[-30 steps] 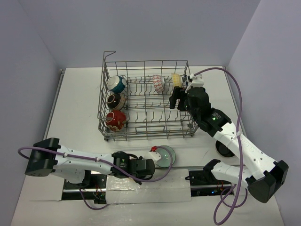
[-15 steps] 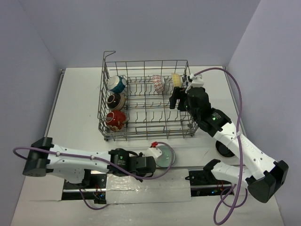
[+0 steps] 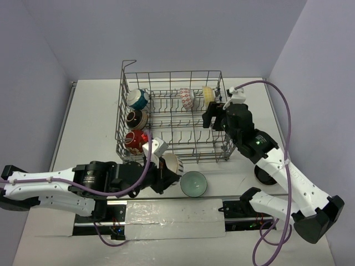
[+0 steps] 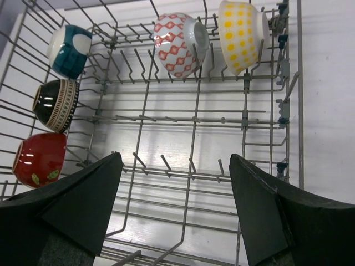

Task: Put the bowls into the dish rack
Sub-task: Insert the bowl into the dish rack.

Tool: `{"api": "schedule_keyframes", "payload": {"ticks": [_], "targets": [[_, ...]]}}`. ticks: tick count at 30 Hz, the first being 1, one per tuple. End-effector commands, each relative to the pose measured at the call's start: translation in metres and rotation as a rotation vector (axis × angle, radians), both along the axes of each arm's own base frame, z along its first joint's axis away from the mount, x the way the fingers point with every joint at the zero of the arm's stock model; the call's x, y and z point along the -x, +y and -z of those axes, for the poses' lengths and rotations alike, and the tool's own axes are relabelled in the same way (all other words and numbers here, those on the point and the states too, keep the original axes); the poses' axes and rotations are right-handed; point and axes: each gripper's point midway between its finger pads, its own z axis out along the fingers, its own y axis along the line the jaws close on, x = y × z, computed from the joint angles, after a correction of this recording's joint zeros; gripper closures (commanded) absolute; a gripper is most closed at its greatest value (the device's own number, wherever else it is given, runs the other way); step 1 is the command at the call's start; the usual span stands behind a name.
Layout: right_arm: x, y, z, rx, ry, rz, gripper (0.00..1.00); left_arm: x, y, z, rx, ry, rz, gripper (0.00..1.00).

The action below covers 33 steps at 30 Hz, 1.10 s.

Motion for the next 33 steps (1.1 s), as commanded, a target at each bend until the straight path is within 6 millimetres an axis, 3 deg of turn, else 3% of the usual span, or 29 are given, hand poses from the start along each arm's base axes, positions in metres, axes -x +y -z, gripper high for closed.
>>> {"api": "schedule_keyframes", "payload": {"ticks": [1, 2, 4, 6, 7, 9, 10, 11, 12, 13, 15, 16, 22, 24, 25, 27, 28, 33], "targets": [[0.003, -0.012, -0.037, -0.068, -0.088, 0.043, 0.14, -0.034, 0.001, -0.059, 0.195, -0.122, -0.162, 1.0], [0.006, -0.013, -0.041, -0.075, -0.101, 0.041, 0.14, -0.042, 0.0, -0.072, 0.23, -0.167, -0.18, 1.0], [0.009, -0.015, -0.044, -0.089, -0.111, 0.043, 0.14, -0.066, 0.003, -0.083, 0.263, -0.216, -0.239, 1.0], [0.012, -0.016, -0.049, -0.097, -0.123, 0.038, 0.14, -0.078, -0.003, -0.094, 0.33, -0.237, -0.212, 1.0], [0.013, -0.017, -0.05, -0.104, -0.125, 0.041, 0.14, -0.102, 0.002, -0.096, 0.347, -0.249, -0.26, 1.0], [0.015, -0.019, -0.053, -0.108, -0.13, 0.042, 0.14, -0.111, -0.007, -0.096, 0.405, -0.245, -0.207, 1.0], [0.017, -0.02, -0.056, -0.115, -0.136, 0.048, 0.14, -0.132, -0.004, -0.092, 0.402, -0.248, -0.245, 1.0], [0.018, -0.023, -0.059, -0.119, -0.146, 0.054, 0.14, -0.138, -0.008, -0.09, 0.411, -0.248, -0.234, 1.0], [0.019, -0.024, -0.06, -0.122, -0.149, 0.06, 0.14, -0.14, -0.014, -0.098, 0.454, -0.255, -0.186, 1.0], [0.019, -0.025, -0.061, -0.128, -0.154, 0.066, 0.14, -0.16, -0.013, -0.092, 0.456, -0.253, -0.21, 1.0], [0.021, -0.029, -0.064, -0.135, -0.167, 0.078, 0.14, -0.162, -0.02, -0.101, 0.581, -0.228, -0.114, 1.0], [0.022, -0.03, -0.065, -0.137, -0.172, 0.081, 0.15, -0.18, -0.018, -0.095, 0.615, -0.189, -0.129, 1.0], [0.024, -0.036, -0.063, -0.138, -0.168, 0.109, 0.15, -0.202, -0.05, -0.083, 0.778, -0.087, 0.045, 1.0], [0.025, -0.038, -0.063, -0.138, -0.17, 0.119, 0.14, -0.208, -0.056, -0.077, 0.81, -0.064, 0.061, 1.0], [0.026, -0.039, -0.063, -0.142, -0.173, 0.119, 0.14, -0.216, -0.065, -0.064, 0.8, -0.033, 0.055, 1.0], [0.027, -0.039, -0.061, -0.14, -0.169, 0.119, 0.14, -0.221, -0.072, -0.068, 0.827, -0.026, 0.07, 1.0], [0.027, -0.039, -0.058, -0.136, -0.161, 0.12, 0.14, -0.225, -0.078, -0.058, 0.826, 0.008, 0.071, 1.0], [0.025, -0.038, -0.052, -0.129, -0.147, 0.123, 0.13, -0.238, -0.09, -0.055, 0.864, 0.027, 0.079, 1.0]]}}
